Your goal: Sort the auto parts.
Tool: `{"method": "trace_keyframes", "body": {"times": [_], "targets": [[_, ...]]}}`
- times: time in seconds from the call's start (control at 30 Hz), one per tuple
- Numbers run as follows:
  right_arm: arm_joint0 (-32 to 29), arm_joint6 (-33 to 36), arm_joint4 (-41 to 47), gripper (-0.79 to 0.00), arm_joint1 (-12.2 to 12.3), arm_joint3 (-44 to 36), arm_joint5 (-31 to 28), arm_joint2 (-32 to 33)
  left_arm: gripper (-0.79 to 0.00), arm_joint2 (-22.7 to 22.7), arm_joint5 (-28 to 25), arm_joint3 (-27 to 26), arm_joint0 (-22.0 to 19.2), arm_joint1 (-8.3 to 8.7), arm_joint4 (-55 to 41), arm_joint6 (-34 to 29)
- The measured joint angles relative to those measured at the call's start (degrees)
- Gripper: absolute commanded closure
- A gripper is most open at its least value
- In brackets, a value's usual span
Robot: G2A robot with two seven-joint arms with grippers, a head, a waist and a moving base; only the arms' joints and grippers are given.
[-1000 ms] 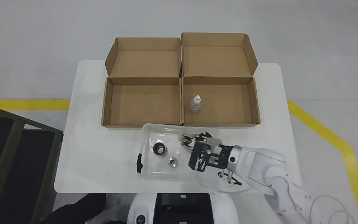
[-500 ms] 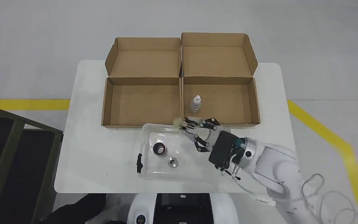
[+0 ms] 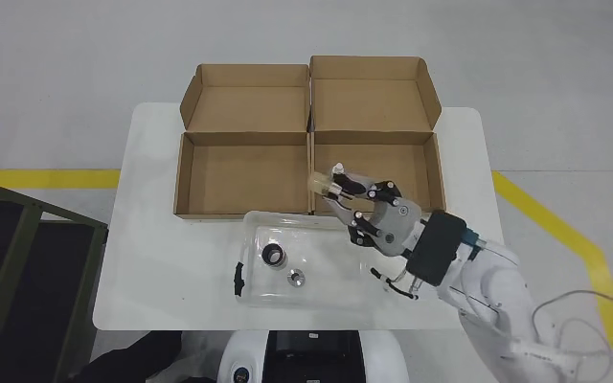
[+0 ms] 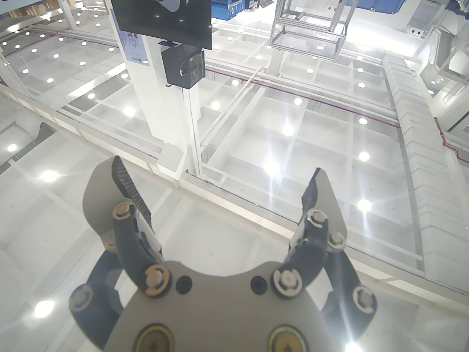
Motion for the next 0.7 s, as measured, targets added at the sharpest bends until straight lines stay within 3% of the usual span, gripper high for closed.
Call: {"method": "trace_keyframes", "body": {"times": [0.23,0.7], "targets": [[1.48,0.55,0.89,0.000,-0.21,0.46,-0.41,-0.02,-0.785,0.00,0.00,0.00,0.00,0.00,0.00,0.00],[-0.16,8.57,-2.05,0.000,0.30,2.02,-3.83,1.07,-0.785,0.00,0.00,0.00,0.00,0.00,0.00,0.00]]}}
